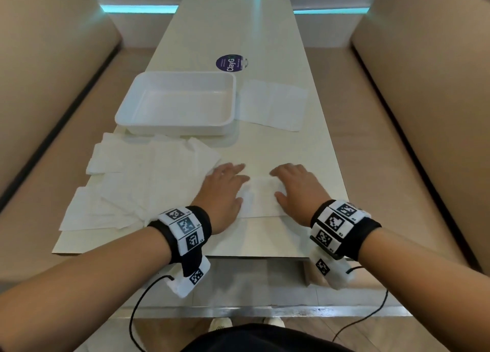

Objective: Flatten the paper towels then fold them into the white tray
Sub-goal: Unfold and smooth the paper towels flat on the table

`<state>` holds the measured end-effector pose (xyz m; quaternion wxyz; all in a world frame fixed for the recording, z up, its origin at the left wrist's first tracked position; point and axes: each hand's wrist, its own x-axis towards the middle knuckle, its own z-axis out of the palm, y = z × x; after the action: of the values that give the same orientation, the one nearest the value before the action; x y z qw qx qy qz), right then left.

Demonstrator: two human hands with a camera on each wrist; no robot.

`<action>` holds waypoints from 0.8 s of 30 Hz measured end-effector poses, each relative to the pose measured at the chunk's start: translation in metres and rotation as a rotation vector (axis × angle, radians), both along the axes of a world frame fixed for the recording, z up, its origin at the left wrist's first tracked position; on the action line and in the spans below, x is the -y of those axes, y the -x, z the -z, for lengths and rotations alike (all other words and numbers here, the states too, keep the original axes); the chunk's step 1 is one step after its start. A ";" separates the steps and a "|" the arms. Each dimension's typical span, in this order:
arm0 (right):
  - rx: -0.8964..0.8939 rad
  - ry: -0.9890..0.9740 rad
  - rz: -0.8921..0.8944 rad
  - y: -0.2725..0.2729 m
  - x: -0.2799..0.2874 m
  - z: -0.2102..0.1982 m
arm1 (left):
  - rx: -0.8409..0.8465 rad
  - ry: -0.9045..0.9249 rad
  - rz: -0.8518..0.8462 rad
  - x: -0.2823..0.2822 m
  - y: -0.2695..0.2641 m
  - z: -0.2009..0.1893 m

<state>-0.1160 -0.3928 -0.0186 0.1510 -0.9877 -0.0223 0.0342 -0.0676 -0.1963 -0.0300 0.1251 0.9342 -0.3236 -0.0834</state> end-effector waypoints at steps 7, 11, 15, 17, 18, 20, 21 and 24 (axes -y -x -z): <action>-0.357 0.112 -0.152 0.000 -0.023 0.025 | -0.200 -0.267 0.137 0.015 0.004 0.024; -0.392 0.204 -0.136 0.011 -0.008 0.032 | -0.207 -0.337 0.117 0.004 0.000 0.027; -0.434 0.229 -0.083 0.016 0.009 0.031 | -0.213 -0.381 0.118 -0.011 -0.006 0.026; -0.451 0.247 -0.077 0.018 0.015 0.028 | -0.217 -0.397 0.129 -0.016 -0.007 0.024; -0.458 0.261 -0.068 0.019 0.017 0.026 | -0.225 -0.401 0.132 -0.017 -0.007 0.023; -0.458 0.290 -0.030 0.018 0.016 0.022 | -0.233 -0.399 0.130 -0.016 -0.007 0.022; -0.444 0.295 -0.014 0.016 0.013 0.019 | -0.232 -0.393 0.127 -0.015 -0.006 0.021; -0.381 0.253 -0.092 0.007 -0.005 0.012 | -0.229 -0.360 0.126 -0.008 -0.004 0.022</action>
<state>-0.1230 -0.3877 -0.0309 0.0256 -0.9724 -0.0341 0.2294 -0.0641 -0.1885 -0.0523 -0.0133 0.9039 -0.3448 -0.2530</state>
